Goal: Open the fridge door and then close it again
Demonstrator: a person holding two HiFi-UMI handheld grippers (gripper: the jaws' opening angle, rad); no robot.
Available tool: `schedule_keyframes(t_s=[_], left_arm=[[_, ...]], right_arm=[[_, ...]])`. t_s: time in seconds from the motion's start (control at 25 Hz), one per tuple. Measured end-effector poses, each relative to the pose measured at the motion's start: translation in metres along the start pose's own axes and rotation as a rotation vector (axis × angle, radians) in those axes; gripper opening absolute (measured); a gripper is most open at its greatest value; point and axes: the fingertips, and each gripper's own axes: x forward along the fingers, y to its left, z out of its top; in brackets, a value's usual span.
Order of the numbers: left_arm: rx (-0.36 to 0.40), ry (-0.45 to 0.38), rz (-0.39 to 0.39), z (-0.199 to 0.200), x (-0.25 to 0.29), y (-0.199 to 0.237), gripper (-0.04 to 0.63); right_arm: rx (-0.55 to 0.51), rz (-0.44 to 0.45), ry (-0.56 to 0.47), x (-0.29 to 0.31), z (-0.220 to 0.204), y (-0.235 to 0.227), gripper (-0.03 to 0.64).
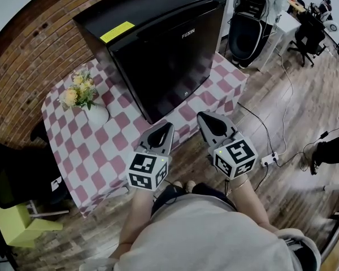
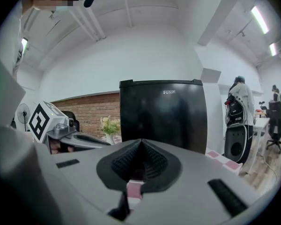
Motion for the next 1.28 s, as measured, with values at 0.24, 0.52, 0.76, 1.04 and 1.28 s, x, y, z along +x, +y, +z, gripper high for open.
schedule_keyframes(t_s=[0.24, 0.52, 0.76, 1.04, 1.28], left_arm=[[0.009, 0.002, -0.013, 0.005, 0.0, -0.004, 0.014], [0.001, -0.001, -0.018, 0.006, 0.001, -0.005, 0.014], [-0.022, -0.008, -0.016, 0.008, 0.003, -0.003, 0.014], [-0.028, -0.021, -0.024, 0.017, 0.006, -0.004, 0.014], [-0.009, -0.016, -0.031, 0.027, 0.008, -0.002, 0.014]], right_arm=[[-0.002, -0.005, -0.001, -0.002, -0.002, -0.002, -0.002], [-0.031, -0.006, -0.015, -0.005, 0.004, -0.004, -0.002], [-0.029, -0.017, -0.017, -0.009, 0.006, -0.008, -0.002], [-0.021, -0.027, -0.021, -0.009, 0.01, -0.013, -0.002], [-0.024, -0.023, 0.01, -0.01, 0.006, -0.015, -0.002]])
